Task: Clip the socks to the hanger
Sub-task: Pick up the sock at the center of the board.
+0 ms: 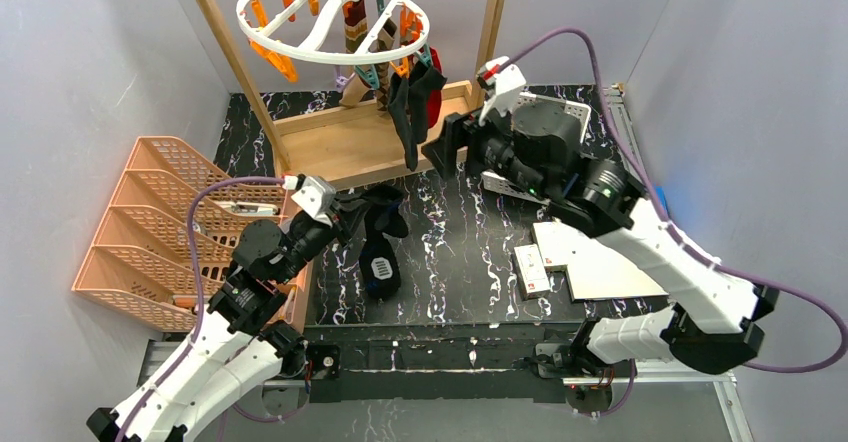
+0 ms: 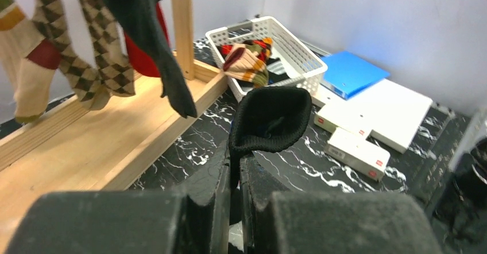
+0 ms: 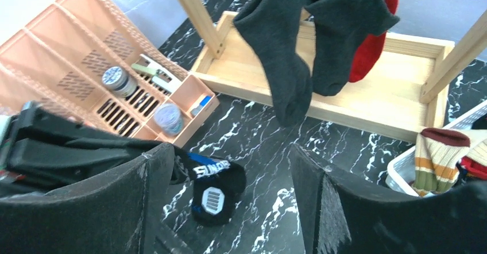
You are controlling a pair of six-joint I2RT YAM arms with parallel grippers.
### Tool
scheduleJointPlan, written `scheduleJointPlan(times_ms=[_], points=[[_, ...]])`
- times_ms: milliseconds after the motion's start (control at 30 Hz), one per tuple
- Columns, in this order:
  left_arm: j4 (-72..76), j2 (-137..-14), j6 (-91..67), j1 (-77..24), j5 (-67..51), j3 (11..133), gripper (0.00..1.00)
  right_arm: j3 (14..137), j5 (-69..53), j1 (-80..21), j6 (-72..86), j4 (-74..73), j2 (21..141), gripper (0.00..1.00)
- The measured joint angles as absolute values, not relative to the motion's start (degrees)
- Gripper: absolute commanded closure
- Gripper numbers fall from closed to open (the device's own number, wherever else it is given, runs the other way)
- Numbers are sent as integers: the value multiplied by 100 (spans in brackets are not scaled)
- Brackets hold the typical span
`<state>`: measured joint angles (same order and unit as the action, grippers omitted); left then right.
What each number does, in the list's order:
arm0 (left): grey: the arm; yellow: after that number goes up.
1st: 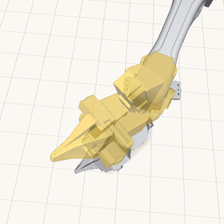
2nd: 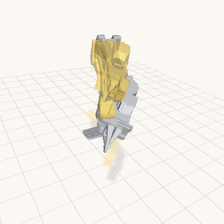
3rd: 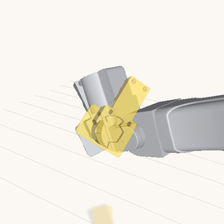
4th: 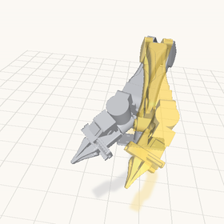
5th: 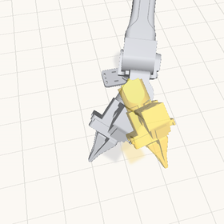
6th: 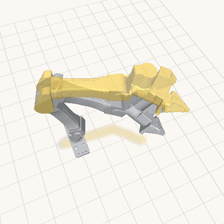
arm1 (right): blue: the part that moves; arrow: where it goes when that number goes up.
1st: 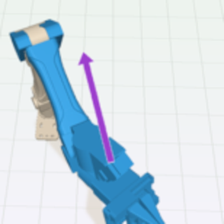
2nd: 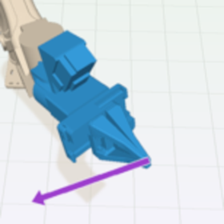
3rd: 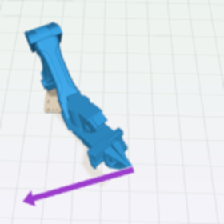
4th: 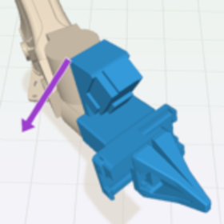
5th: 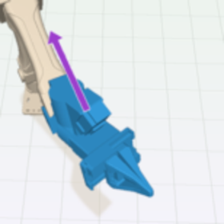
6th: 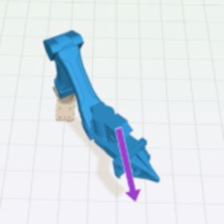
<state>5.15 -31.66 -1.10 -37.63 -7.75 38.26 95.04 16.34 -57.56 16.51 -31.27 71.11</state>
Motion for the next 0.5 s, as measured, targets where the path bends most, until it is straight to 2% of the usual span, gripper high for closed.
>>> scheduleJointPlan(times_ms=[133,500], points=[[768,-3214,-309,-3763,-154,3804,100,9358,1636,-5551,1586,-2519,7474,30],[744,-3288,-75,-3763,982,4086,100,9384,2126,-5953,891,-694,8296,28]])
